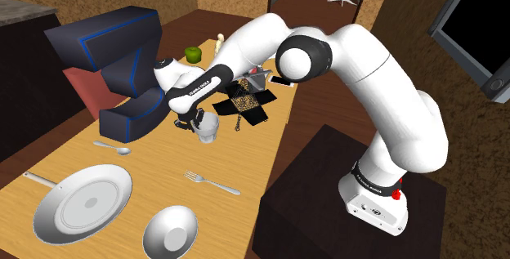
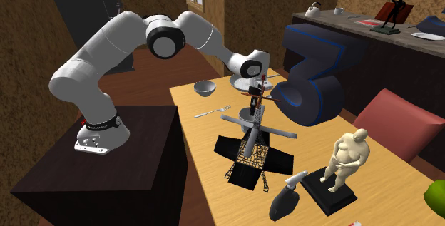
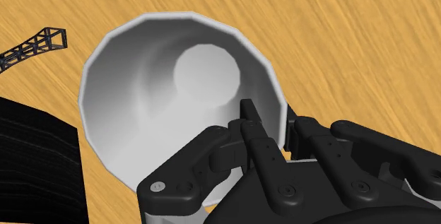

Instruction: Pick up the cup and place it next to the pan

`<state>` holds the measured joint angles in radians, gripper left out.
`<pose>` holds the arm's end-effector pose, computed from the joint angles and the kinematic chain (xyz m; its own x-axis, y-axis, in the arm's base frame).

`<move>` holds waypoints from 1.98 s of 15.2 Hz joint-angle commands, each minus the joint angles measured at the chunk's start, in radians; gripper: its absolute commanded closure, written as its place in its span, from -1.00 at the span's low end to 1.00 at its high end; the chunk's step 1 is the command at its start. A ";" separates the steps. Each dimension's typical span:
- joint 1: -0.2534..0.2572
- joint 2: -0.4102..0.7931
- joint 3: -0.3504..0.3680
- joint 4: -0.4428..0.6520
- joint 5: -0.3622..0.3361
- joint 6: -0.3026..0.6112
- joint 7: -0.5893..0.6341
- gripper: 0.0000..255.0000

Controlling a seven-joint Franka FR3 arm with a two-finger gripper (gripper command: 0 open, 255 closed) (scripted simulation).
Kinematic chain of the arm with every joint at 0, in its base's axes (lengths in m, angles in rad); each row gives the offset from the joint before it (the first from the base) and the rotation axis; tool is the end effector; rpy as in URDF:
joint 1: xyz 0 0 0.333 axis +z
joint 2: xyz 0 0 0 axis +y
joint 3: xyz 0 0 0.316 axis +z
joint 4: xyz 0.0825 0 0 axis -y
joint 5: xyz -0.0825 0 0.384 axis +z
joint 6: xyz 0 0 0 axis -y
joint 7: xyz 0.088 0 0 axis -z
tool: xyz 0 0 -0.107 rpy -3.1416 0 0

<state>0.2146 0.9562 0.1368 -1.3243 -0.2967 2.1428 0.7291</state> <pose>0.6918 0.2181 0.1465 0.9679 -0.2502 -0.0223 -0.2427 -0.9544 0.1737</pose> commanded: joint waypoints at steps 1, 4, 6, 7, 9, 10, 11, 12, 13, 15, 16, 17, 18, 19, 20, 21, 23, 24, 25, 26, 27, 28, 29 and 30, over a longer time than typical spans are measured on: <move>0.000 0.000 0.000 -0.001 0.000 0.000 0.000 1.00; 0.000 0.000 0.000 -0.001 0.000 0.000 0.000 1.00; -0.001 -0.009 0.001 -0.004 0.001 -0.006 -0.001 1.00; -0.001 -0.019 0.002 -0.008 0.002 -0.012 -0.002 1.00; -0.003 -0.039 0.005 -0.014 0.005 -0.026 -0.005 1.00; -0.004 -0.048 0.006 -0.016 0.006 -0.033 -0.006 1.00; -0.004 -0.058 0.007 -0.019 0.007 -0.039 -0.007 1.00; -0.005 -0.066 0.008 -0.020 0.009 -0.047 -0.009 1.00; -0.006 -0.075 0.009 -0.022 0.010 -0.054 -0.010 1.00; -0.007 -0.093 0.012 -0.025 0.013 -0.068 -0.013 1.00; -0.007 -0.101 0.013 -0.026 0.014 -0.076 -0.014 1.00; -0.008 -0.110 0.014 -0.026 0.015 -0.084 -0.016 1.00; -0.009 -0.118 0.015 -0.027 0.017 -0.091 -0.017 1.00; -0.009 -0.127 0.016 -0.027 0.018 -0.099 -0.019 1.00; -0.010 -0.134 0.017 -0.027 0.019 -0.107 -0.020 1.00; -0.010 -0.142 0.018 -0.027 0.021 -0.115 -0.022 1.00; -0.011 -0.157 0.020 -0.024 0.024 -0.132 -0.025 1.00; -0.011 -0.164 0.021 -0.023 0.025 -0.141 -0.027 1.00; -0.012 -0.172 0.022 -0.022 0.026 -0.149 -0.028 1.00; -0.012 -0.179 0.023 -0.020 0.028 -0.158 -0.030 1.00; -0.012 -0.185 0.024 -0.017 0.029 -0.167 -0.032 1.00; -0.012 -0.192 0.025 -0.015 0.031 -0.176 -0.033 1.00; -0.013 -0.199 0.026 -0.012 0.032 -0.185 -0.035 1.00; -0.013 -0.205 0.026 -0.009 0.033 -0.194 -0.037 1.00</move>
<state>0.2016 0.7546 0.1625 -1.3408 -0.2647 1.9589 0.6945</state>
